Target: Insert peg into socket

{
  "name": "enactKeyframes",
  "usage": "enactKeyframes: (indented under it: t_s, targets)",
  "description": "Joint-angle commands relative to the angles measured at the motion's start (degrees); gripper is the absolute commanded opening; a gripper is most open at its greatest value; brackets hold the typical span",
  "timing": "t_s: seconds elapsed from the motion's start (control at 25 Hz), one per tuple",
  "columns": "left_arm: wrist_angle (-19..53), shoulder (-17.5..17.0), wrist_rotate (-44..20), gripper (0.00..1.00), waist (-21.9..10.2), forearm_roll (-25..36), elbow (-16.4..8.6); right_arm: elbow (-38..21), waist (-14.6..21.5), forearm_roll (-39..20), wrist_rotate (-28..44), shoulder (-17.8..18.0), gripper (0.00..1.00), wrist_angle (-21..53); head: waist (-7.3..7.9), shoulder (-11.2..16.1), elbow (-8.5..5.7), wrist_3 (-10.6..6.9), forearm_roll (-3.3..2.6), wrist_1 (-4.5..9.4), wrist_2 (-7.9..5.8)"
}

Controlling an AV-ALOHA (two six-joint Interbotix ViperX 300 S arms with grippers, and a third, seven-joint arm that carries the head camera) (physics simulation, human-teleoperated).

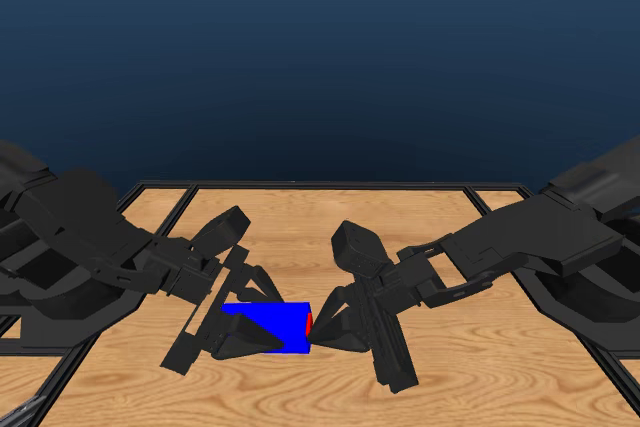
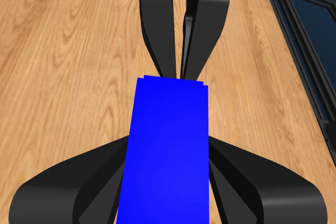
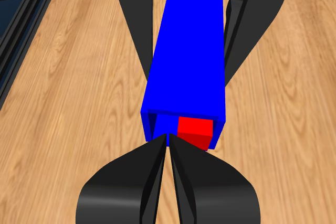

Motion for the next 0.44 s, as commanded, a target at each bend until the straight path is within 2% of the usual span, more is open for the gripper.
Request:
enactKeyframes:
  t_s: [0.04,0.12,0.2,0.28,0.36,0.4,0.44]
  targets:
    - [-1.9,-0.1,-0.4,0.0,1.0,1.2,-1.6,-1.2,-0.6,0.1,0.1,-0.4,0.0,-0.9,-0.18,0.3,-1.13,0.01,0.0,-0.54,0.13]
    - [-1.2,-0.1,-0.6,0.0,0.7,1.2,-0.3,0.6,-0.3,0.4,0.6,-0.8,0.0,-0.9,-0.22,0.3,-1.15,-0.02,0.01,-0.55,0.22]
    - [-1.1,-0.8,-0.9,0.0,0.4,1.1,-1.2,2.7,-0.5,0.9,1.5,-2.2,0.0,-0.8,-0.21,0.3,-1.19,-0.06,0.01,-0.66,0.21]
    - [-0.7,-0.5,-1.2,0.0,0.3,1.3,-0.9,6.3,-0.3,1.8,2.6,-4.5,0.0,-1.4,-0.18,0.2,-1.2,-0.01,0.02,-0.67,0.21]
    - [-0.2,-1.1,-2.4,0.0,0.6,2.2,-1.6,9.7,0.3,2.8,3.3,-5.9,0.0,-2.4,-0.27,0.1,-1.18,-0.05,-0.02,-0.75,0.14]
    - [-1.9,-0.6,-1.8,0.0,0.3,1.3,-1.2,11.6,-0.1,3.2,4.5,-7.2,0.0,-2.8,-0.34,0.0,-1.19,-0.02,-0.04,-0.84,0.14]
    - [-1.4,-0.4,-1.9,0.0,0.2,1.6,-1.1,13.4,0.3,5.3,3.9,-7.5,0.0,-6.1,-0.43,-0.1,-1.21,0.06,-0.06,-0.94,0.17]
